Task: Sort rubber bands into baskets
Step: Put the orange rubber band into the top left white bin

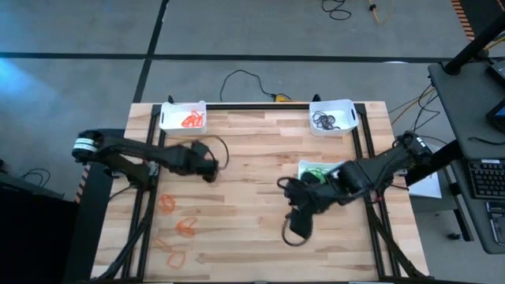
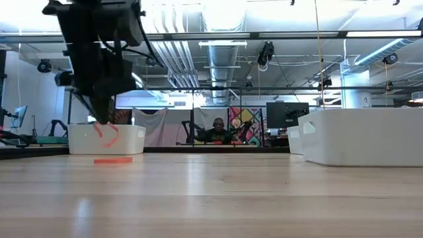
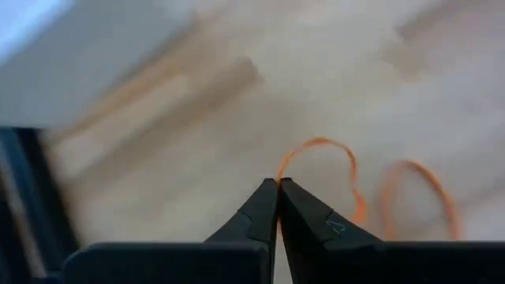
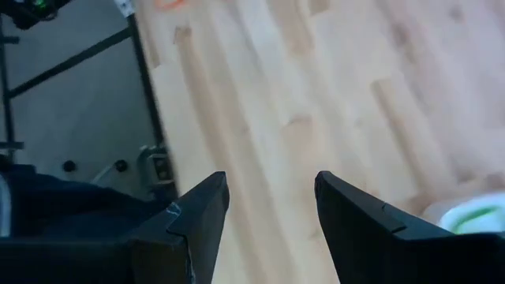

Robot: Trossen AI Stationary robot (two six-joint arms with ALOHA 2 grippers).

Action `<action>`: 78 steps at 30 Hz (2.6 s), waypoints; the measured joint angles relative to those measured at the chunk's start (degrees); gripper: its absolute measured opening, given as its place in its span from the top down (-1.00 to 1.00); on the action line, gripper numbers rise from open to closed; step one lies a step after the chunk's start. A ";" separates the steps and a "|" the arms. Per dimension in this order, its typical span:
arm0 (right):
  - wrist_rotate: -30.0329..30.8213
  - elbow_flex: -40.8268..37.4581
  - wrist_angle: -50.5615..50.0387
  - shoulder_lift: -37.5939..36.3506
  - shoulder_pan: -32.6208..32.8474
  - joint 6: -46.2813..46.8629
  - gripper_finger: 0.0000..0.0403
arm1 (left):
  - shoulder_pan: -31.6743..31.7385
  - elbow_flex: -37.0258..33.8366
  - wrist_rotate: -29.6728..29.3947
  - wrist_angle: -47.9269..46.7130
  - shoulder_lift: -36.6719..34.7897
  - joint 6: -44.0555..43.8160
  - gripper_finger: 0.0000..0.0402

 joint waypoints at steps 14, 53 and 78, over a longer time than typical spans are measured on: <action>-2.11 0.00 6.82 -2.29 -19.65 -30.44 0.08 | 39.92 12.04 -4.79 0.96 -7.67 33.37 1.00; -17.92 -0.02 0.44 -7.91 -40.71 -42.07 0.08 | 50.48 28.47 9.19 -12.55 11.93 39.83 -0.03; 1.59 -0.02 12.17 -2.51 -5.06 -0.72 0.08 | -5.60 -14.40 5.03 25.89 -2.42 -10.29 -0.31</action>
